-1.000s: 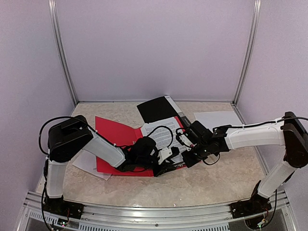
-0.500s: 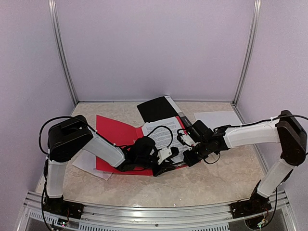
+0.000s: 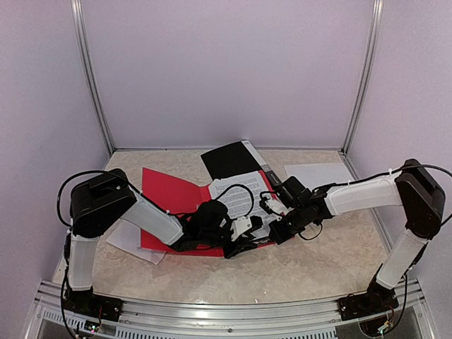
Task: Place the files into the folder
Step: Clamp the file and folder together.
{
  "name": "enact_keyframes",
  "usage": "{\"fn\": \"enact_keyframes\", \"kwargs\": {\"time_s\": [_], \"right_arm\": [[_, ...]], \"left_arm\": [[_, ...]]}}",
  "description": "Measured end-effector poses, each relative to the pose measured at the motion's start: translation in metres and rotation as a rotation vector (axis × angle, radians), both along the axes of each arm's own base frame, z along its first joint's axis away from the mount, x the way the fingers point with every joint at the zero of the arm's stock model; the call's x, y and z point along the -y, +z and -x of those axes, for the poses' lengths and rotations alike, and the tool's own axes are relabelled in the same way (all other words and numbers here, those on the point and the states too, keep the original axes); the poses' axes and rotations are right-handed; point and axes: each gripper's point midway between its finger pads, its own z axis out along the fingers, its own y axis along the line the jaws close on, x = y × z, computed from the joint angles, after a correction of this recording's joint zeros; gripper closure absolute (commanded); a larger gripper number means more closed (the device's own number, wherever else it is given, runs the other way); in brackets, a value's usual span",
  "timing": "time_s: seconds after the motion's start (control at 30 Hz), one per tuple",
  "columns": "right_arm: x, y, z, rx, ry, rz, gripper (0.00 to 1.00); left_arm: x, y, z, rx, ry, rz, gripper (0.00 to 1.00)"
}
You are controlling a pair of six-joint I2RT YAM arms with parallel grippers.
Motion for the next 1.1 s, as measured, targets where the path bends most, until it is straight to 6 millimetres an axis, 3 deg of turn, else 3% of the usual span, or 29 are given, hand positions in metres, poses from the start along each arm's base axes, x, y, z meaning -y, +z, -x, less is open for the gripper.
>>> {"fn": "enact_keyframes", "kwargs": {"time_s": [1.1], "right_arm": [[0.0021, -0.0003, 0.0031, 0.017, 0.008, -0.035, 1.00]], "left_arm": [[-0.0001, -0.0003, -0.0029, -0.011, 0.021, -0.007, 0.77]]}}
